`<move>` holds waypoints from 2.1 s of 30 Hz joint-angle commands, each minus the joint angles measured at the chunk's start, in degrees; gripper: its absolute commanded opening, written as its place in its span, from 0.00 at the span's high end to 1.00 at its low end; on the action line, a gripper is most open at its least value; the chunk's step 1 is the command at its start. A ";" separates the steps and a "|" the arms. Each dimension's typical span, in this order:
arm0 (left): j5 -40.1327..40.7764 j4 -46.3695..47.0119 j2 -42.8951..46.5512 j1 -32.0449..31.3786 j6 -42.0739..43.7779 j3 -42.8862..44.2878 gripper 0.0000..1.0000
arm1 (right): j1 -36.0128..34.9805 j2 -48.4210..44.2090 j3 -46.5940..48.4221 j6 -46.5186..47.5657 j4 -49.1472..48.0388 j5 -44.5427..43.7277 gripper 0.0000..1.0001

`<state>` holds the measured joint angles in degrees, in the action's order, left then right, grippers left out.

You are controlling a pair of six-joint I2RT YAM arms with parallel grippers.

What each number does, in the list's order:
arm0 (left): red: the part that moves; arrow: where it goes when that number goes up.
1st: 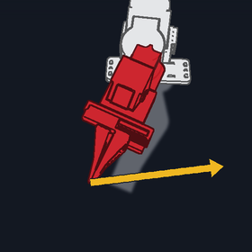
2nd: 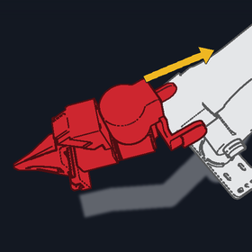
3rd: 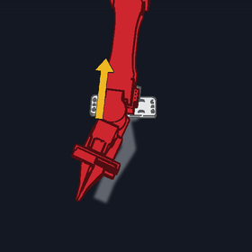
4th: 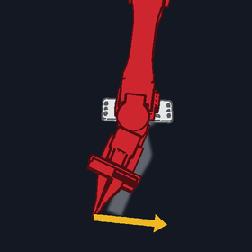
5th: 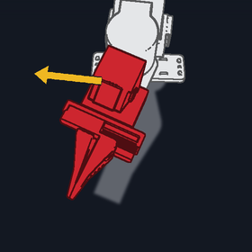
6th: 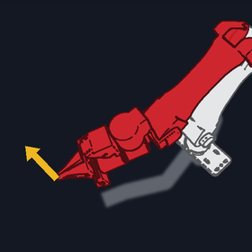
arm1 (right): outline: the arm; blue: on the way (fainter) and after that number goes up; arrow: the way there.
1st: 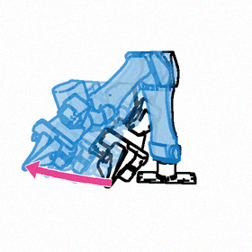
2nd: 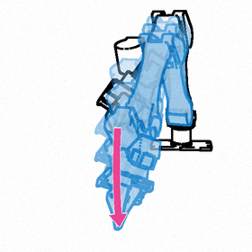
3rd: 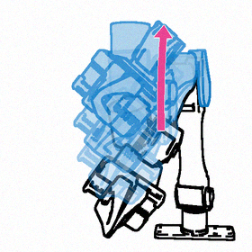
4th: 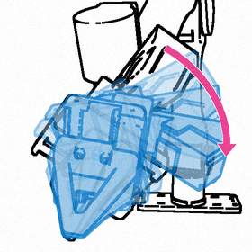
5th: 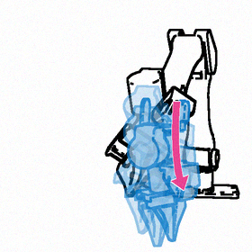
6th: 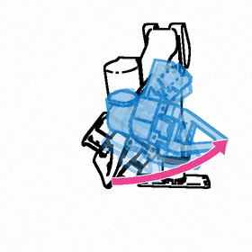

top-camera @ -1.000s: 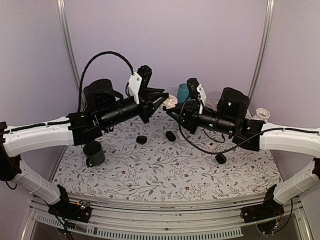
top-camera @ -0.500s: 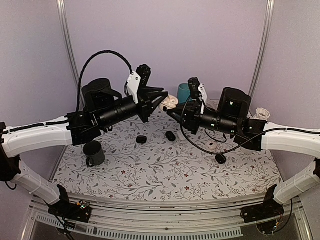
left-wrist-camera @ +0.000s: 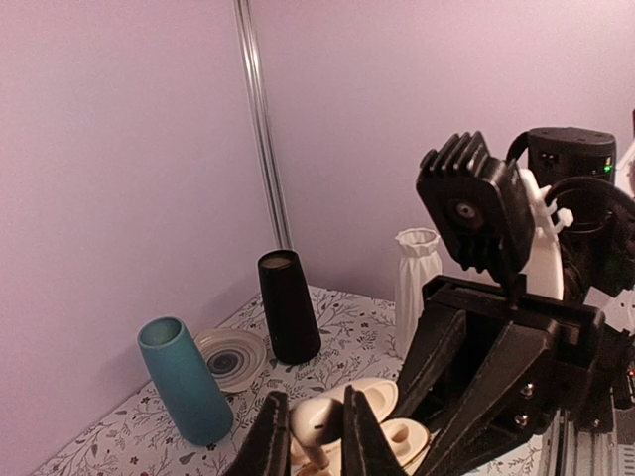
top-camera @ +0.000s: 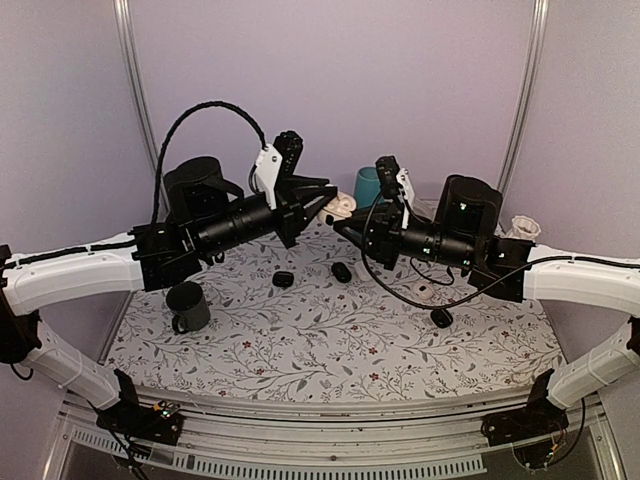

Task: Insert the wireless bluetooth earbuds into the charging case
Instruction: Insert the left earbud into the left side groove of the charging case.

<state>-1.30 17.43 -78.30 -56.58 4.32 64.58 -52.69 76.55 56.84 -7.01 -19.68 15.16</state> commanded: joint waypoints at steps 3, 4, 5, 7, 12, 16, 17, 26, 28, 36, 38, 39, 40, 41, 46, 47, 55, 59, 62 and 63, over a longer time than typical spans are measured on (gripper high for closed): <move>0.32 -2.58 1.33 -0.73 0.14 -0.57 0.88 | 1.03 -2.09 1.06 -1.08 -2.21 0.22 0.98; 0.45 -2.72 1.48 -0.74 0.16 -0.65 0.88 | 1.14 -2.11 1.06 -1.15 -2.26 0.22 0.98; 0.45 -2.83 1.58 -0.75 0.15 -0.68 0.88 | 1.20 -2.11 1.05 -1.16 -2.26 0.22 0.98; 0.48 -3.08 1.79 -0.73 0.14 -0.83 0.88 | 1.31 -2.11 1.08 -1.29 -2.27 0.22 0.98; 0.56 -3.93 1.56 -0.73 0.25 -0.81 0.88 | 1.49 -1.79 1.17 -1.32 -2.54 1.40 0.98; 0.23 -4.49 1.15 -0.79 0.54 -0.43 0.86 | 1.51 -1.73 1.25 -1.43 -2.50 1.97 0.98; 0.23 -4.51 1.17 -0.76 0.60 -0.42 0.85 | 1.52 -1.78 1.26 -1.43 -2.51 1.98 0.98; -0.45 -5.04 1.13 -0.76 0.87 -0.46 0.81 | 1.57 -2.00 1.23 -1.30 -2.31 1.37 0.98; -0.52 -5.17 1.15 -0.74 0.91 -0.42 0.79 | 1.46 -1.94 1.26 -1.26 -2.33 1.37 0.98; -1.07 -5.39 1.05 -0.78 0.82 -0.42 0.73 | 1.48 -2.02 1.07 -0.91 -2.34 1.28 0.98; -1.01 -5.39 0.93 -0.79 0.78 -0.33 0.72 | 1.53 -2.02 0.94 -0.84 -2.23 1.28 0.98; -1.06 -5.39 0.94 -0.74 0.70 -0.33 0.71 | 1.53 -2.09 0.94 -0.82 -2.23 1.28 0.98; -1.04 -5.39 0.81 -0.76 0.69 -0.25 0.70 | 1.50 -2.03 0.91 -0.82 -2.22 1.28 0.98; -1.00 -5.46 0.73 -0.78 0.69 -0.18 0.70 | 1.53 -2.02 0.88 -0.82 -2.26 1.21 0.98; -0.47 -5.11 0.94 -0.73 0.41 -0.45 0.68 | 1.49 -1.99 0.80 -0.65 -2.09 1.03 0.98; -0.46 -5.00 1.10 -0.74 0.26 -0.56 0.66 | 1.48 -1.94 0.82 -0.60 -2.09 0.91 0.98; -0.61 -4.04 2.30 -0.76 -0.99 -1.38 0.54 | 1.48 -1.52 0.96 -0.23 -2.04 0.84 0.98; -0.05 -2.66 3.82 -0.60 -2.35 -2.30 0.50 | 1.53 -1.33 0.88 -0.14 -1.94 0.71 0.98; 0.29 -0.83 5.88 0.30 -4.26 -4.01 0.48 | 1.53 -1.32 0.78 0.36 -1.60 0.35 0.98; -0.03 -0.36 6.54 0.86 -5.11 -4.58 0.48 | 1.48 -1.39 0.80 0.53 -1.45 0.32 0.98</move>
<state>-1.69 13.87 -75.31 -56.60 2.31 62.08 -51.57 76.34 56.84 -7.57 -19.77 16.47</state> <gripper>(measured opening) 0.515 0.188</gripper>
